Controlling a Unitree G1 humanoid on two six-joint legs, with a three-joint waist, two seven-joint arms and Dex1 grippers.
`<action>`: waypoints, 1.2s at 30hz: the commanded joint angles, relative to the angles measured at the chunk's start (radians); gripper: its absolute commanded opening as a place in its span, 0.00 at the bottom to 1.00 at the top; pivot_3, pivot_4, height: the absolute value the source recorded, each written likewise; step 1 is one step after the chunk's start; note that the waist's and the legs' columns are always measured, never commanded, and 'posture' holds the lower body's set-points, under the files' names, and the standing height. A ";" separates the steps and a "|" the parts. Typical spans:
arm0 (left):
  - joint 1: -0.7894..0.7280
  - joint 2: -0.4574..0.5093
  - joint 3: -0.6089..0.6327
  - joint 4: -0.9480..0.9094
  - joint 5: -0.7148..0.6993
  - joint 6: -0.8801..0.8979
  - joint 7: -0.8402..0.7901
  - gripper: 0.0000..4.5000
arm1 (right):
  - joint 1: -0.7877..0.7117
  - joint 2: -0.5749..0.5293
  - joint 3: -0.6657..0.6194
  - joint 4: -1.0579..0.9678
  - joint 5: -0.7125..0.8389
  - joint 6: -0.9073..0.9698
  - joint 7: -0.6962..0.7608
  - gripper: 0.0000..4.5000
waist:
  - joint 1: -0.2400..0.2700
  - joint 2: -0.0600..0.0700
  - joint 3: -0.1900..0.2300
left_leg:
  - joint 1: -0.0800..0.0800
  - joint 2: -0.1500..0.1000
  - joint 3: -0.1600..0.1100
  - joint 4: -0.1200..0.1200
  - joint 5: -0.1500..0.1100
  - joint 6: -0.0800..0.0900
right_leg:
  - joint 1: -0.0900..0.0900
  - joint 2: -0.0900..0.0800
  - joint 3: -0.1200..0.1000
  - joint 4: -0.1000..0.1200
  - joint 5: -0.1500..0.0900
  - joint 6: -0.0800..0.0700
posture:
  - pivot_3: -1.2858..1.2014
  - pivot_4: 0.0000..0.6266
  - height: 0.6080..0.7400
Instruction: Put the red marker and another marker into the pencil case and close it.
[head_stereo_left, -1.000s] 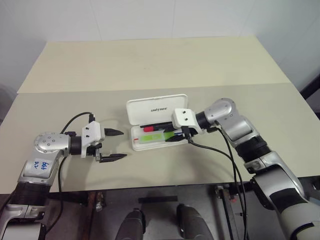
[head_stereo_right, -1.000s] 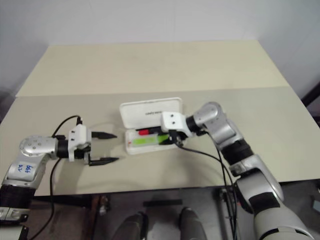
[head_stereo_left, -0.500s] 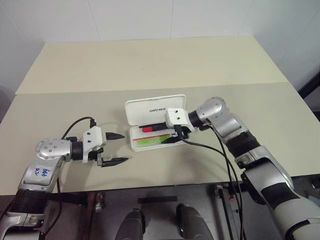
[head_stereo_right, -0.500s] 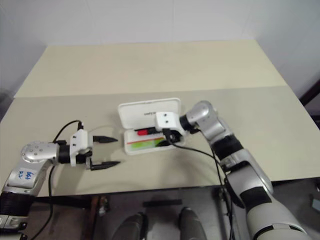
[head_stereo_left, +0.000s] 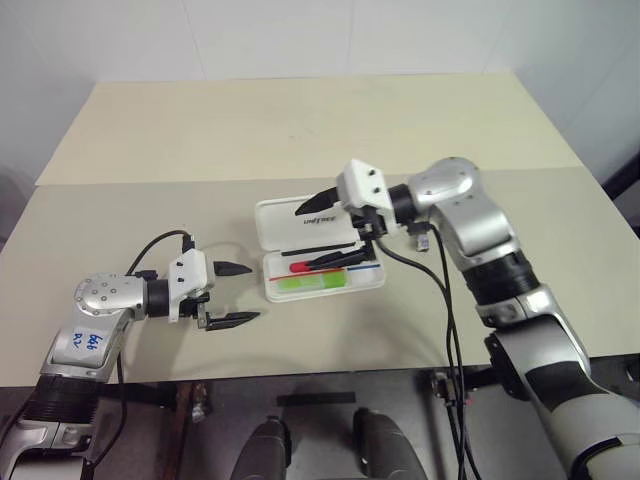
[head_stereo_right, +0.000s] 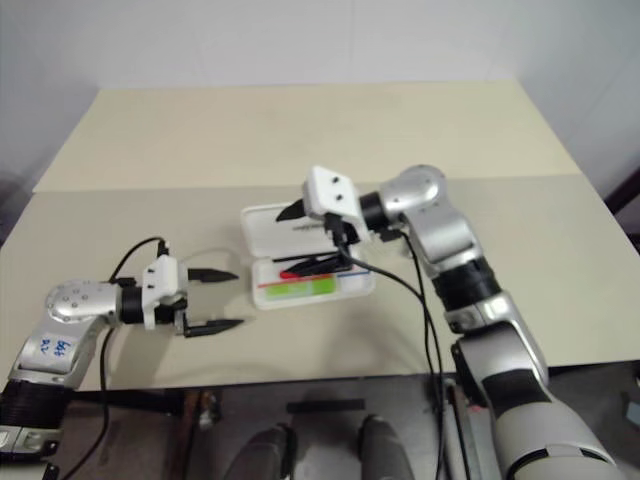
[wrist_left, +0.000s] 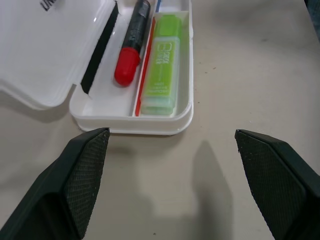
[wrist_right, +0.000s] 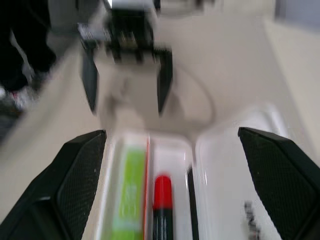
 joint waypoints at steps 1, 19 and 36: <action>-0.011 -0.009 0.002 -0.005 -0.009 -0.011 -0.002 0.95 | 0.078 -0.060 -0.092 -0.191 0.092 0.126 -0.060 0.99 | 0.000 0.000 0.000 | 0.000 0.000 -0.001 0.000 0.000 0.001 | 0.000 0.000 0.000 0.000 0.000 0.000 | 0.52 0.24 1.00; -0.098 -0.086 -0.033 0.058 -0.002 -0.008 0.004 0.95 | 0.650 0.034 -0.529 -0.691 0.119 0.462 -0.921 0.99 | -0.003 -0.001 0.000 | 0.004 -0.002 0.004 0.001 0.000 0.001 | 0.001 0.001 0.002 0.001 0.001 0.000 | 0.52 0.24 1.00; -0.150 -0.150 -0.034 0.026 -0.014 0.046 0.045 0.95 | 0.663 0.140 -0.424 -0.446 0.008 0.412 -1.171 0.99 | -0.005 -0.001 0.000 | 0.004 -0.003 0.005 0.000 0.001 0.000 | 0.001 0.002 0.002 0.001 0.001 0.000 | 0.52 0.24 1.00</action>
